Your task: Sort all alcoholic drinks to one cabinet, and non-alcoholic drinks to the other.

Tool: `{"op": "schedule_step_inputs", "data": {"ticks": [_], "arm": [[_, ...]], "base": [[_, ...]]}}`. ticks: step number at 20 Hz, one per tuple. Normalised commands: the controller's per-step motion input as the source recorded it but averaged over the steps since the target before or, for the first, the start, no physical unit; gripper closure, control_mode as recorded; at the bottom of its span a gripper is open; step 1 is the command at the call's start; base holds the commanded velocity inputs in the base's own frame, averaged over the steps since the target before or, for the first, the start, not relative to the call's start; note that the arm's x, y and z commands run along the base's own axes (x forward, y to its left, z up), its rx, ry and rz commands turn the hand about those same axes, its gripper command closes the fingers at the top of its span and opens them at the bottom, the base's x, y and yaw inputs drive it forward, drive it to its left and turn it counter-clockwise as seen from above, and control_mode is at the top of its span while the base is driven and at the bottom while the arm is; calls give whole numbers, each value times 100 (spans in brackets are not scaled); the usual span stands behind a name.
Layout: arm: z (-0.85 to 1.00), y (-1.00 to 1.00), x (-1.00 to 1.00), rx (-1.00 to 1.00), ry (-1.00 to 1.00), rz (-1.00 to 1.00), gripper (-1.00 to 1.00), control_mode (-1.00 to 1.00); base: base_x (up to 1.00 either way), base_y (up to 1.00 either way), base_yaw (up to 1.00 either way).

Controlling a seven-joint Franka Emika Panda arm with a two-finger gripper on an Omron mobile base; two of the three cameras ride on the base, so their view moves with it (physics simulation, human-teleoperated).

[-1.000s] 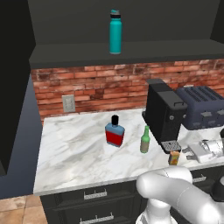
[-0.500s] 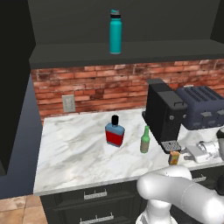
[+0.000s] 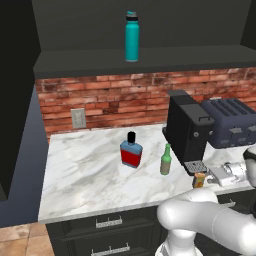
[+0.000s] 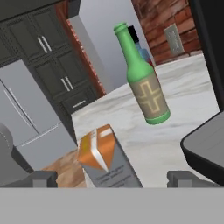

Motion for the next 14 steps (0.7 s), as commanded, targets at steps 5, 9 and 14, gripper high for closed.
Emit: {"op": "schedule_step_inputs", "data": {"ticks": [5, 9, 14], "arm": [[-21, 0, 0, 0, 0, 0, -100, -100], [-11, 0, 0, 1, 0, 0, -100, -100], [-3, 0, 0, 2, 0, 0, -100, -100]], "base": [[0, 0, 0], [0, 0, 0], [0, 0, 0]]}}
